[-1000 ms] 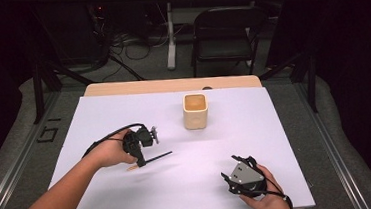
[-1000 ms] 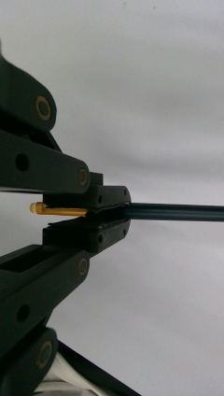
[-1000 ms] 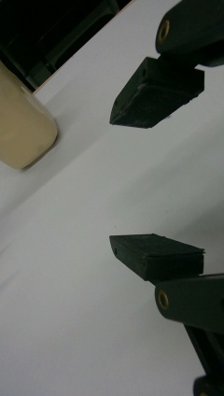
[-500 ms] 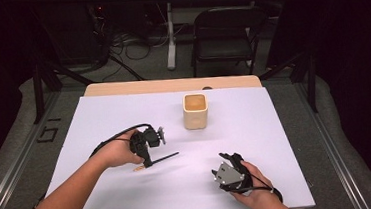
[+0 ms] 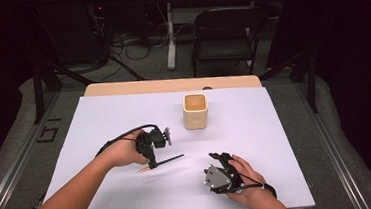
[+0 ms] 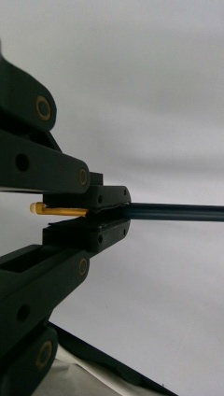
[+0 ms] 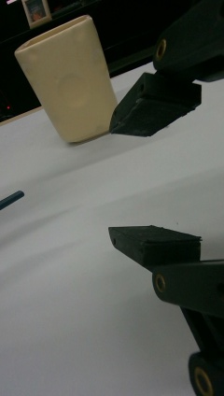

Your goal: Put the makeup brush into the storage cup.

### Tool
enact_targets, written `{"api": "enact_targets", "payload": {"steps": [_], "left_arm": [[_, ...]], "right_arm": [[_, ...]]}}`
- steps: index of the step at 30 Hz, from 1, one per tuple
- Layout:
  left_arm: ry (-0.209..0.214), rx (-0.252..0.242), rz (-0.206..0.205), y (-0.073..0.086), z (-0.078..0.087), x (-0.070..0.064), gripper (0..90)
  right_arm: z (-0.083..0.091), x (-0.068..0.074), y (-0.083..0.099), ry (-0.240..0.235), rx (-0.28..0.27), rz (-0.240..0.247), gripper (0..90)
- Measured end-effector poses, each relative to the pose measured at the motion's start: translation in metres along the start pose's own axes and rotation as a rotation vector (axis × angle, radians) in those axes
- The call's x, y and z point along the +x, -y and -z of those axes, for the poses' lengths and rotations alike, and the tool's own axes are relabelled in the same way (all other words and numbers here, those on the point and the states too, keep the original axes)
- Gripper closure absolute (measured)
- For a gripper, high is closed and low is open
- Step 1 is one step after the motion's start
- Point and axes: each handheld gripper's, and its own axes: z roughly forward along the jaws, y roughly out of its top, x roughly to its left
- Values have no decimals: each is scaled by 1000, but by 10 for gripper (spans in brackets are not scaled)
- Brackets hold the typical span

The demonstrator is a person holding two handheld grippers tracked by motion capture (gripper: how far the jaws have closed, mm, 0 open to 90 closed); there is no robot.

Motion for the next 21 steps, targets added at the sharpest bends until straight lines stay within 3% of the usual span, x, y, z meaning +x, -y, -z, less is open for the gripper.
{"api": "enact_targets", "payload": {"steps": [5, 8, 15, 20, 21], "left_arm": [[4, 2, -9, -5, 1, -2, 839], [3, 5, -15, -8, 0, -3, 839], [8, 10, -24, -13, 0, -7, 839], [10, 10, -29, -16, 1, -8, 839], [11, 8, -30, -17, 2, -8, 839]], "right_arm": [[-3, 5, -6, 6, 11, 45, 433], [-5, 7, -8, 2, 8, 44, 436], [-10, 10, -16, -10, 12, 92, 478], [-12, 13, -24, -1, 2, 163, 519], [-13, 14, -28, 10, 7, 199, 535]]}}
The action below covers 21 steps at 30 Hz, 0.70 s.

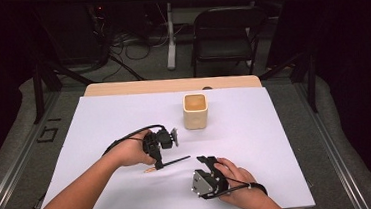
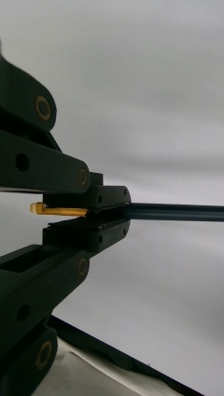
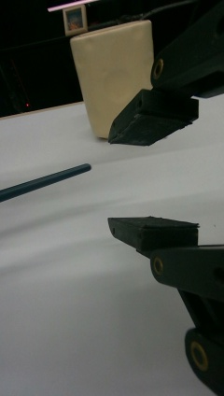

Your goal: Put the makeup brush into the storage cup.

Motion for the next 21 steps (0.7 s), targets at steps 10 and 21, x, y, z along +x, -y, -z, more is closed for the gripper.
{"api": "enact_targets", "payload": {"steps": [10, 21], "left_arm": [[1, 2, -6, -8, -1, -4, 839], [14, -1, -11, -15, -3, -6, 839]], "right_arm": [[-7, 7, -14, 40, 3, 98, 588], [-12, 15, -29, 45, -23, 152, 616]]}}
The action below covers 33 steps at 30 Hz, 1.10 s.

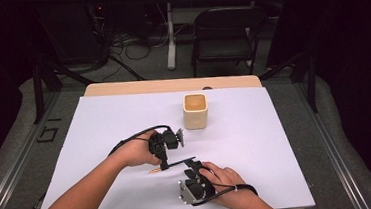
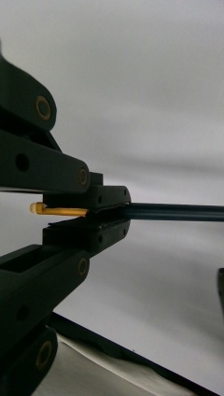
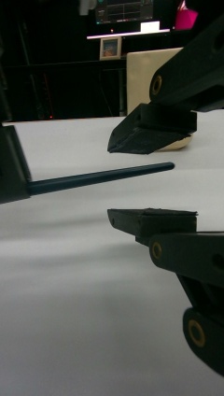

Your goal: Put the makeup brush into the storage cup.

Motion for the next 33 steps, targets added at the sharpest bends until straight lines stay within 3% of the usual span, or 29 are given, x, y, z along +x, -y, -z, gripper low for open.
{"api": "enact_targets", "payload": {"steps": [6, 8, 9, 21, 26, 28, 33], "left_arm": [[5, -2, -9, -5, -2, -3, 839], [4, -4, -10, -6, -2, -4, 839], [10, -7, -10, -7, -2, -4, 839], [17, -9, -25, -13, -3, -9, 839], [21, -8, -30, -14, -4, -9, 839], [20, -7, -32, -14, -4, -9, 839], [23, -6, -33, -15, -4, -10, 839]], "right_arm": [[-5, 2, -6, 6, -11, 44, 644], [-5, 3, -7, 7, -10, 32, 650], [-6, 3, -9, 8, -6, 61, 659], [-11, 6, -11, 8, -5, 98, 719], [-11, 6, -14, 14, 37, 143, 756], [-13, 7, -13, 15, 10, 142, 766], [-14, 7, -12, 8, 19, 140, 783]]}}
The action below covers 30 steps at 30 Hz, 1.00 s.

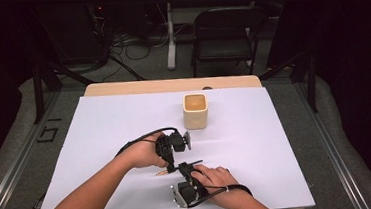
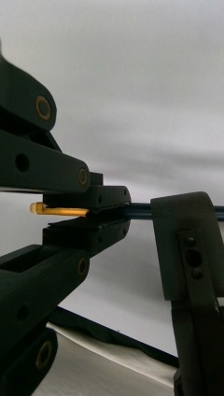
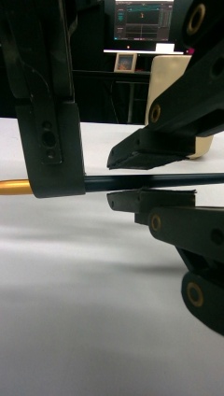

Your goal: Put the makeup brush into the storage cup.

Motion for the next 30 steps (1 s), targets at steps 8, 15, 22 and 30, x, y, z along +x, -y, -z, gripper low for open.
{"api": "enact_targets", "payload": {"steps": [8, 15, 22, 30], "left_arm": [[3, -3, 0, -2, -1, -1, 839], [1, -1, 0, -3, -2, -1, 839], [0, 6, -2, -3, -3, 0, 839], [0, 0, 1, -3, -3, -1, 834]], "right_arm": [[-2, 2, -1, 1, -1, 10, 807], [-4, 4, -1, 6, 0, 21, 831], [-4, 4, -1, -3, 7, 26, 835], [-3, 3, -2, -10, 15, 22, 836]]}}
